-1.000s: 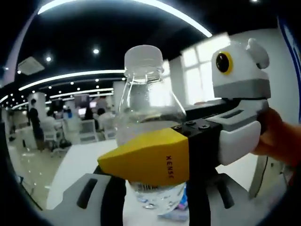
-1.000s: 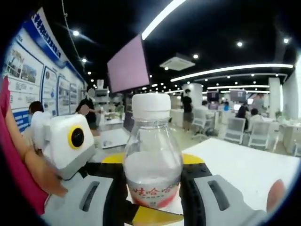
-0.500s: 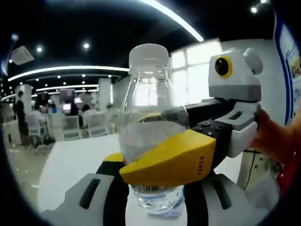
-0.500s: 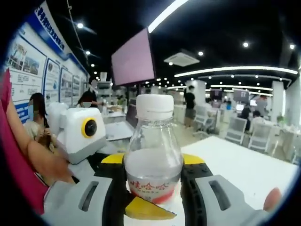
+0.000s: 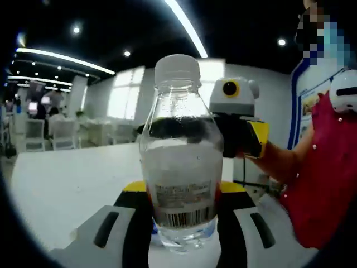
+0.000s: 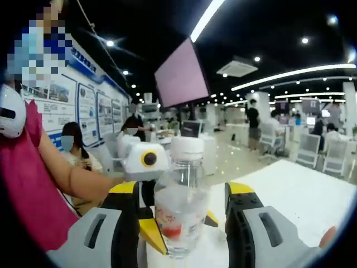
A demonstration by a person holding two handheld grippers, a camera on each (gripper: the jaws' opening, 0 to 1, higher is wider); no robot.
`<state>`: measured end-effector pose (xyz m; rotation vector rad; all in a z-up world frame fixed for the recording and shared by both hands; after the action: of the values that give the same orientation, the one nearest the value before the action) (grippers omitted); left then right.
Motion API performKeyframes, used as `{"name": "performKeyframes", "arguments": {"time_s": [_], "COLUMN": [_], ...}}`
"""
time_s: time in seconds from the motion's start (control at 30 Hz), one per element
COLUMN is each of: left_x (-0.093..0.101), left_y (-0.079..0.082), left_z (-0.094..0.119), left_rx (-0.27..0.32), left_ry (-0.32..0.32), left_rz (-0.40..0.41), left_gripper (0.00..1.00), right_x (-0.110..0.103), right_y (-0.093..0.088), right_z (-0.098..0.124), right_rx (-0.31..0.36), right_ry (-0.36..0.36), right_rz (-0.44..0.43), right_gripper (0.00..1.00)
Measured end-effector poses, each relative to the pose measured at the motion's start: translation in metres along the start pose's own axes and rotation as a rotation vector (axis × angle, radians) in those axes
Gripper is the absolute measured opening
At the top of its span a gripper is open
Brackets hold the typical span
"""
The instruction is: Arrange the tabletop items into an orderly group along one side of the table until the central work area is clear of visible clutter.
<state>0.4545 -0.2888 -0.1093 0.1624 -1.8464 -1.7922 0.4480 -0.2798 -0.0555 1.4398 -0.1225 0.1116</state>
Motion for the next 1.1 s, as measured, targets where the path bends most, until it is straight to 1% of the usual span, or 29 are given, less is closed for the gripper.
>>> {"name": "performKeyframes", "arguments": {"time_s": [0.03, 0.07, 0.1, 0.13, 0.17, 0.2, 0.23, 0.33, 0.43, 0.5, 0.57, 0.67, 0.77, 0.87, 0.9, 0.97, 1.0, 1.1], "left_x": [0.007, 0.011, 0.017, 0.021, 0.024, 0.028, 0.030, 0.039, 0.044, 0.045, 0.046, 0.047, 0.045, 0.038, 0.036, 0.028, 0.023, 0.012], "left_y": [-0.002, -0.002, -0.003, -0.004, -0.005, -0.007, -0.009, -0.013, -0.012, -0.012, -0.013, -0.017, -0.021, -0.019, -0.019, -0.017, -0.018, -0.016], "left_z": [0.002, 0.003, 0.004, 0.005, 0.006, 0.007, 0.007, 0.010, 0.013, 0.015, 0.017, 0.022, 0.027, 0.033, 0.035, 0.039, 0.042, 0.048], "left_rx": [-0.008, -0.003, -0.007, -0.013, -0.019, -0.036, -0.047, -0.077, -0.074, -0.074, -0.077, -0.096, -0.106, -0.092, -0.094, -0.099, -0.119, -0.139], "left_ry": [-0.051, -0.079, -0.126, -0.155, -0.178, -0.199, -0.213, -0.267, -0.302, -0.316, -0.323, -0.340, -0.331, -0.302, -0.297, -0.265, -0.243, -0.205], "left_rz": [0.008, 0.021, 0.025, 0.027, 0.025, 0.020, 0.013, 0.007, 0.018, 0.015, 0.014, 0.010, 0.000, -0.025, -0.029, -0.050, -0.067, -0.081], "left_gripper": [0.40, 0.40, 0.40, 0.40, 0.40, 0.40, 0.40, 0.40, 0.40, 0.40, 0.40, 0.40, 0.41, 0.41, 0.41, 0.41, 0.41, 0.41], "right_x": [-0.003, -0.008, -0.011, -0.013, -0.019, -0.022, -0.024, -0.032, -0.037, -0.038, -0.042, -0.045, -0.048, -0.046, -0.045, -0.041, -0.039, -0.033], "right_y": [-0.002, -0.005, -0.008, -0.009, -0.012, -0.012, -0.010, -0.005, -0.002, -0.002, -0.003, -0.008, -0.010, -0.009, -0.009, -0.008, -0.008, -0.009], "right_z": [-0.002, -0.004, -0.006, -0.007, -0.009, -0.010, -0.011, -0.012, -0.013, -0.015, -0.019, -0.024, -0.029, -0.037, -0.040, -0.046, -0.050, -0.059], "right_rx": [-0.009, -0.023, -0.035, -0.040, -0.046, -0.041, -0.028, -0.007, 0.012, 0.015, 0.012, -0.008, -0.014, -0.004, -0.002, 0.007, 0.003, 0.004], "right_ry": [0.013, 0.038, 0.059, 0.069, 0.099, 0.113, 0.131, 0.170, 0.201, 0.215, 0.231, 0.239, 0.243, 0.233, 0.232, 0.225, 0.220, 0.206], "right_rz": [-0.001, 0.017, 0.019, 0.015, 0.009, -0.003, -0.018, -0.024, -0.045, -0.050, -0.053, -0.049, -0.036, -0.013, -0.011, -0.003, 0.006, 0.018], "right_gripper": [0.59, 0.59, 0.59, 0.59, 0.59, 0.58, 0.57, 0.54, 0.49, 0.48, 0.47, 0.43, 0.43, 0.42, 0.41, 0.41, 0.41, 0.41]}}
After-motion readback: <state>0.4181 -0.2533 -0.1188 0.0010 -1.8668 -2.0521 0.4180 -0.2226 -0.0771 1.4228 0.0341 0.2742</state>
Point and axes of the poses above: the point that each gripper's makers call its tool centre point, and the gripper's own axes: z roughly backward along the fingers, x roughly to its right, y roughly out of its top, the point moved 2 cm from there along z, roughly backward along the fingers, and after that the axes turned 9 degrees about z, right-handed, at the moved point
